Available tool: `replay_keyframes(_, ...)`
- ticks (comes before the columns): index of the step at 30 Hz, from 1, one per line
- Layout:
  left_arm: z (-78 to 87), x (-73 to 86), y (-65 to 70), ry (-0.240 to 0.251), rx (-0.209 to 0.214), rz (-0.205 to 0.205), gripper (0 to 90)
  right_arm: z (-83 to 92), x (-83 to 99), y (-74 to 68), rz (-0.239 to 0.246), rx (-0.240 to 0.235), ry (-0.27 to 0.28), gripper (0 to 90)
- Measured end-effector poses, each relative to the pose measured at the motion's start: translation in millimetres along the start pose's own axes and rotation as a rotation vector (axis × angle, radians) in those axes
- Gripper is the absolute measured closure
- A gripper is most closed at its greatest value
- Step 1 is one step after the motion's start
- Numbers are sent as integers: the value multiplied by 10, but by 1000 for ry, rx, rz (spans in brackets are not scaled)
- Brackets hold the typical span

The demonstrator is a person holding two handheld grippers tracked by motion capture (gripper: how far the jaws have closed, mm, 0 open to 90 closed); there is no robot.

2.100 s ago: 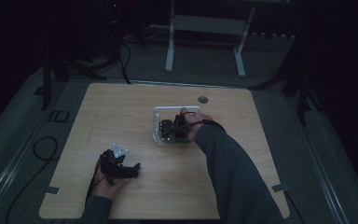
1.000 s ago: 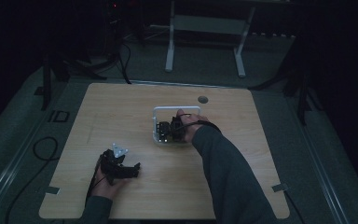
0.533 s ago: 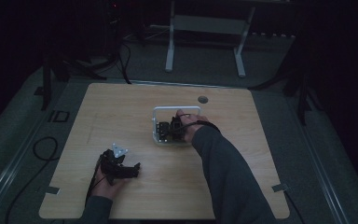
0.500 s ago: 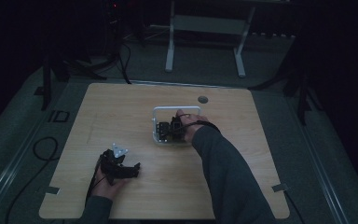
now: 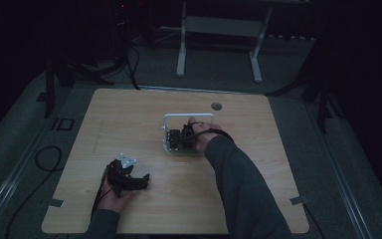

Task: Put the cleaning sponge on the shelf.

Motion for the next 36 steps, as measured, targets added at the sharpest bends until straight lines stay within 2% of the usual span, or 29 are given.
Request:
replay_keyframes(3, 0, 0, 0, 0, 0, 0, 3, 26, 7, 6, -23, -12, 19, 586)
replay_keyframes(7, -1, 0, 0, 1, -1, 1, 3, 83, 17, -5, -30, -23, 43, 547)
replay_keyframes(15, 0, 0, -1, 0, 0, -1, 3, 263, -36, -77, -4, -12, 112, 537)
replay_keyframes(19, 0, 0, -1, 0, -1, -1, 3, 387, -55, -117, -16, 3, 187, 596)
replay_keyframes(28, -1, 0, 0, 1, -1, 0, 2, 593, -19, -248, -143, -68, 364, 750)
replay_keyframes(31, -1, -1, -1, 1, 0, 0, 3, 626, -4, -303, -167, -83, 395, 789)
replay_keyframes(36, 0, 0, -1, 0, 0, 0, 3, 660, 76, -424, -171, -85, 409, 815)
Point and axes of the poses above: each handheld gripper's, and its own axes: z roughly backward along the jaws, x roughly out of its underside, y roughly to its right, the point moved 7 cm from there along -z, roughly forward along the jaws, and after that the axes turned 11 degrees about -x, right-handed, at the moved point
